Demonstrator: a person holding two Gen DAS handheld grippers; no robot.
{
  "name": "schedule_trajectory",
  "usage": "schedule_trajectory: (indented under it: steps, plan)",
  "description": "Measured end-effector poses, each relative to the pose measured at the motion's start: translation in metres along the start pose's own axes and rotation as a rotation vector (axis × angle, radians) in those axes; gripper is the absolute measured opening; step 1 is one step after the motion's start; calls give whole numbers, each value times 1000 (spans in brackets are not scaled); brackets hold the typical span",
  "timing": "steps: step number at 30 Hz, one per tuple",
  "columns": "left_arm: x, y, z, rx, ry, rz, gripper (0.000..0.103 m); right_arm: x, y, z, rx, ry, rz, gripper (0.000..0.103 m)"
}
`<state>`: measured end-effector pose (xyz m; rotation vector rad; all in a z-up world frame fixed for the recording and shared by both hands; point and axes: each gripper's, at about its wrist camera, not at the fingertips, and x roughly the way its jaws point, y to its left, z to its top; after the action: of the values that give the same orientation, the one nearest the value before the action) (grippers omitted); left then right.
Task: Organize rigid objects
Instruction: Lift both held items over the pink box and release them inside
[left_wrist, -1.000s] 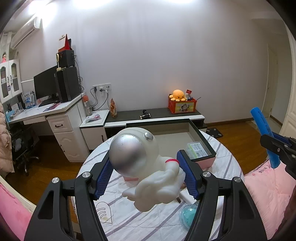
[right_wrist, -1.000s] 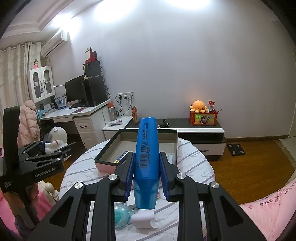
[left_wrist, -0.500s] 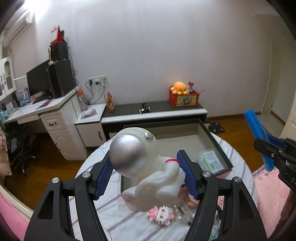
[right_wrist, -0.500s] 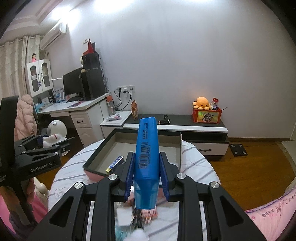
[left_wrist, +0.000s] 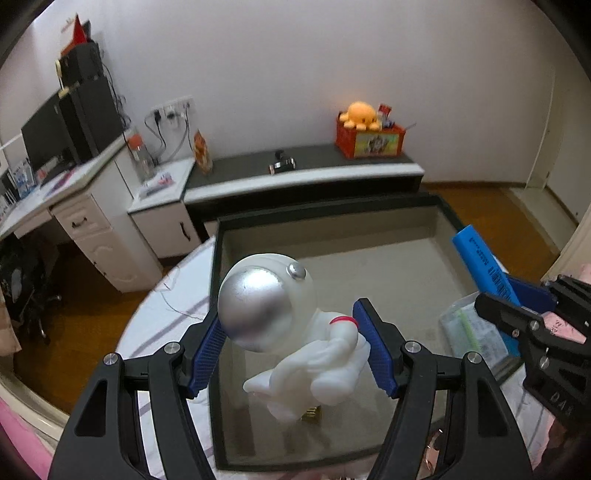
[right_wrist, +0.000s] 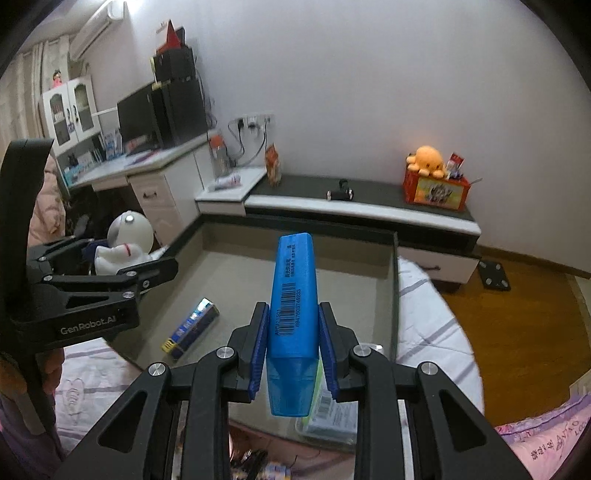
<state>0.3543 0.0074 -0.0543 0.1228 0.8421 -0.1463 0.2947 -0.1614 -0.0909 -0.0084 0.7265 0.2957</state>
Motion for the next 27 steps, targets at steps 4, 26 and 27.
schedule_trajectory:
  steps: [4,26,27]
  plan:
    - [21,3,-4,-21,48,25,71,21,-1,-2,7,36,36,27]
    - [-8,17,-3,-61,5,54,83,0,5,5,-10,-24,-11,76]
    - [-14,16,-4,-59,-6,56,83,-3,5,6,-10,-29,-15,76]
